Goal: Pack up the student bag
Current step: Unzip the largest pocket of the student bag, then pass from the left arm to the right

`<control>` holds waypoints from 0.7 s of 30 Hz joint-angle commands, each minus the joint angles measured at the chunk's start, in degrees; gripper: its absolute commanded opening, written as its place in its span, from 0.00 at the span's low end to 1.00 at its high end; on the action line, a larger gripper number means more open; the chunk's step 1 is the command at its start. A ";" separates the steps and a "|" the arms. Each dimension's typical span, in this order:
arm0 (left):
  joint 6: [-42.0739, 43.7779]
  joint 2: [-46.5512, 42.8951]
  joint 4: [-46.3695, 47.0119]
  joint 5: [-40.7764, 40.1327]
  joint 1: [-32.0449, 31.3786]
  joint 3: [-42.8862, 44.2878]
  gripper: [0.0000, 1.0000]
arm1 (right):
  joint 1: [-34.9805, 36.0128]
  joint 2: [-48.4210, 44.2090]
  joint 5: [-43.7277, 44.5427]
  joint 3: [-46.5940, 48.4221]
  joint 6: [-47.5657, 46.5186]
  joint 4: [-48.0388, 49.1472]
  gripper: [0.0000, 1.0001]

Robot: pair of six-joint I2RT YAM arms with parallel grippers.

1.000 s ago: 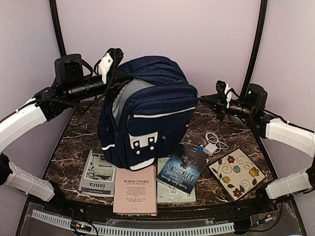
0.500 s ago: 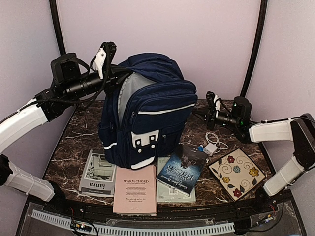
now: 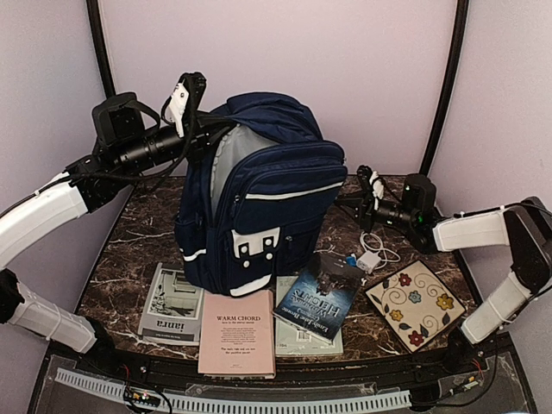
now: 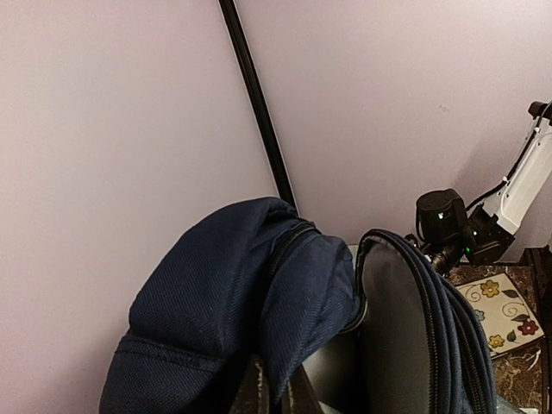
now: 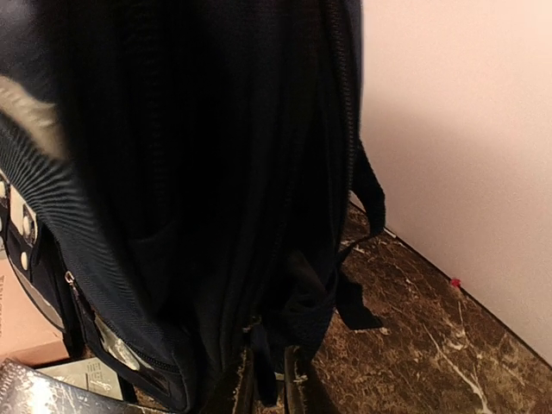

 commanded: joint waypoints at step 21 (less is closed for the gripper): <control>6.18 -4.13 10.49 13.18 -0.17 -4.92 0.00 | 16.68 -6.10 7.56 58.89 -12.77 -64.17 1.00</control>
